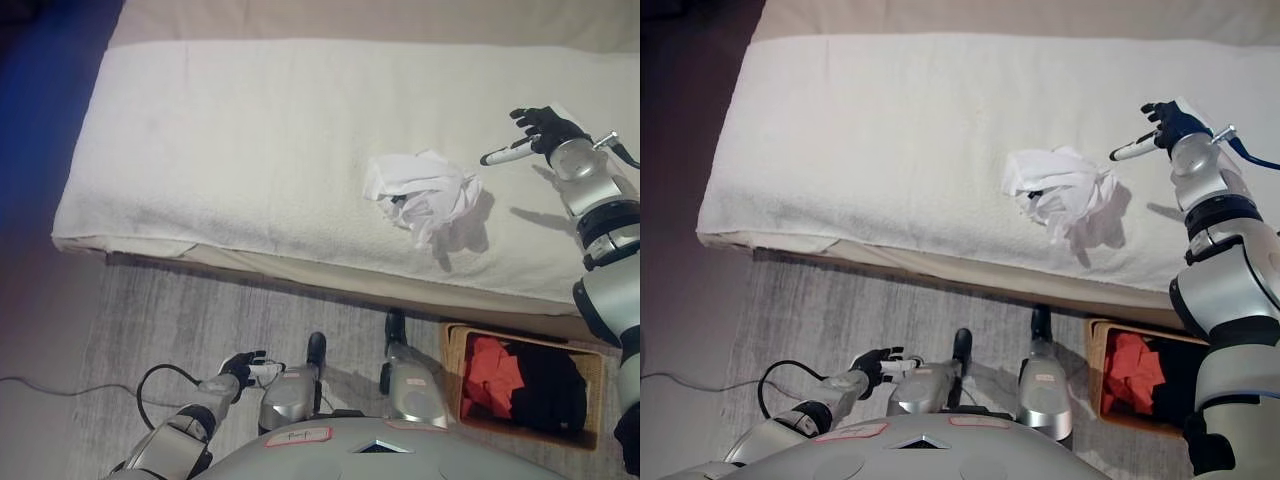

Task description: Put the clothes on the bed into the basket.

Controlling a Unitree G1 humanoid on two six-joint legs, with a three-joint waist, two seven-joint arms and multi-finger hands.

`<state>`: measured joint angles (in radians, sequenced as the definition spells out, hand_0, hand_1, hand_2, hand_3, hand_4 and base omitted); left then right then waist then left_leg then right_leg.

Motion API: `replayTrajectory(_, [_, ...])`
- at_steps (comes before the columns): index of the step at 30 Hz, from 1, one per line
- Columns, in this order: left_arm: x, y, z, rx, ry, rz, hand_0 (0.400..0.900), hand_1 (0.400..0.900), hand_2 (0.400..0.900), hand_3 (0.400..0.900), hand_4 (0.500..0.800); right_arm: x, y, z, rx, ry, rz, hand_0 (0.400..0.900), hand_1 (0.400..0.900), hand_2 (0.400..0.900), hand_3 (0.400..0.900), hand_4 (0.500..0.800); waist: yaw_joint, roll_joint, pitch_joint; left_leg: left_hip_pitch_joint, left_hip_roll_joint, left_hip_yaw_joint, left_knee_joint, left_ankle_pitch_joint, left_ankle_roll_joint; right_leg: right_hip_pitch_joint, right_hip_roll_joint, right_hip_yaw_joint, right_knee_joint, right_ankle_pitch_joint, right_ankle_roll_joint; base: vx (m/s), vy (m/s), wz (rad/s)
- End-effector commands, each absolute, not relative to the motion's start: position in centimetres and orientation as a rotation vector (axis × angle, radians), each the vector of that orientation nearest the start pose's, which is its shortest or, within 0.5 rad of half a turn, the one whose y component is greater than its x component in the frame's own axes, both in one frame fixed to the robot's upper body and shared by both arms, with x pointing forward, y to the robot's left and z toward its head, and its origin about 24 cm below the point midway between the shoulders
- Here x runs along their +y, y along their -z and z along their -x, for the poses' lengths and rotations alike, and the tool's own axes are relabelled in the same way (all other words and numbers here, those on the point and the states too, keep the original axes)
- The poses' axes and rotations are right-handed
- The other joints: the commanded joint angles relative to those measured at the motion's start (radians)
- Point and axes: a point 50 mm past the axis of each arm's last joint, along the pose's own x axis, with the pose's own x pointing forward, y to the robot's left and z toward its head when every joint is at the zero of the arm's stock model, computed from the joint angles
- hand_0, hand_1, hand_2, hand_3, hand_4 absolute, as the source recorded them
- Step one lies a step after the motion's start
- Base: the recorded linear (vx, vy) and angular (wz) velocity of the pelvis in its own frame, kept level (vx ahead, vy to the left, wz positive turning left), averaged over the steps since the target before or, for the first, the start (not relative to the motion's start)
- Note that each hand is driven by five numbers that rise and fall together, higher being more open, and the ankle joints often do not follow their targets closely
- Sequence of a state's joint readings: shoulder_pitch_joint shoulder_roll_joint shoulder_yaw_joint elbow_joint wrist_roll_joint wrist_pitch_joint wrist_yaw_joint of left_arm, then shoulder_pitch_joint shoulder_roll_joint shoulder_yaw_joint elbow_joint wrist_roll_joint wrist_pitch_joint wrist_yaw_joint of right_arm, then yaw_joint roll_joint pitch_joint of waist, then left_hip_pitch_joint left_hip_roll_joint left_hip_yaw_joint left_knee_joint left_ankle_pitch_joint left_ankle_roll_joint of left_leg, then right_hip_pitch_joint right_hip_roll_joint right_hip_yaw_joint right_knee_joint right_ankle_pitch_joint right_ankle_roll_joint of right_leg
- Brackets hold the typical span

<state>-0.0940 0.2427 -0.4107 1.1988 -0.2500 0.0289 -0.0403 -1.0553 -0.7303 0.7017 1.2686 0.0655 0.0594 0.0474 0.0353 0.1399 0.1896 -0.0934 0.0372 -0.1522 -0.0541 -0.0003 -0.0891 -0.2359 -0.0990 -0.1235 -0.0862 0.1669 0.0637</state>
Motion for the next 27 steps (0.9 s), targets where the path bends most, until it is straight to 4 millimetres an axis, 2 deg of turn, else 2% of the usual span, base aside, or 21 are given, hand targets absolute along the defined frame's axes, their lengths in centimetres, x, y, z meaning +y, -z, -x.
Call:
replayTrajectory(1, [22.7, 15.3, -12.7, 1.184, 0.094, -0.332, 0.900, 0.900, 0.900, 0.900, 0.800, -30.8, -20.9, -39.7, 0.239, 0.282, 1.086, 0.900, 0.900, 0.900, 0.900, 0.800, 0.024, -0.030, 0.021, -0.023, -0.025, 0.022, -0.003, -0.003, 0.000, -0.023, -0.072, 0.047, 0.065, -0.070, 0.061, -0.02, -0.013, 0.14])
replayTrajectory(8, [21.9, 15.2, -13.2, 1.153, 0.153, -0.358, 0.900, 0.900, 0.900, 0.900, 0.800, -30.6, -21.1, -39.8, 0.226, 0.297, 1.076, 0.900, 0.900, 0.900, 0.900, 0.800, 0.048, 0.016, 0.062, -0.087, -0.034, -0.007, -0.025, 0.042, -0.015, -0.055, -0.089, 0.019, 0.049, -0.057, 0.061, -0.05, -0.017, 0.25])
replayTrajectory(16, [21.1, 15.2, -13.1, 1.137, 0.209, -0.374, 0.900, 0.900, 0.900, 0.900, 0.800, -31.3, -20.4, -39.5, 0.257, 0.310, 1.075, 0.900, 0.900, 0.900, 0.900, 0.800, 0.068, 0.062, 0.091, -0.134, -0.053, -0.026, -0.031, 0.063, -0.016, -0.081, -0.106, 0.004, 0.040, -0.045, 0.064, -0.02, 0.005, 0.14])
replayTrajectory(27, [20.1, 15.2, -13.2, 1.108, 0.278, -0.401, 0.900, 0.900, 0.900, 0.900, 0.800, -33.0, -21.2, -38.7, 0.274, 0.362, 1.070, 0.900, 0.900, 0.900, 0.900, 0.800, 0.084, 0.127, 0.126, -0.188, -0.081, -0.042, -0.033, 0.090, -0.019, -0.115, -0.140, -0.005, 0.033, -0.024, 0.073, -0.01, 0.024, 0.12])
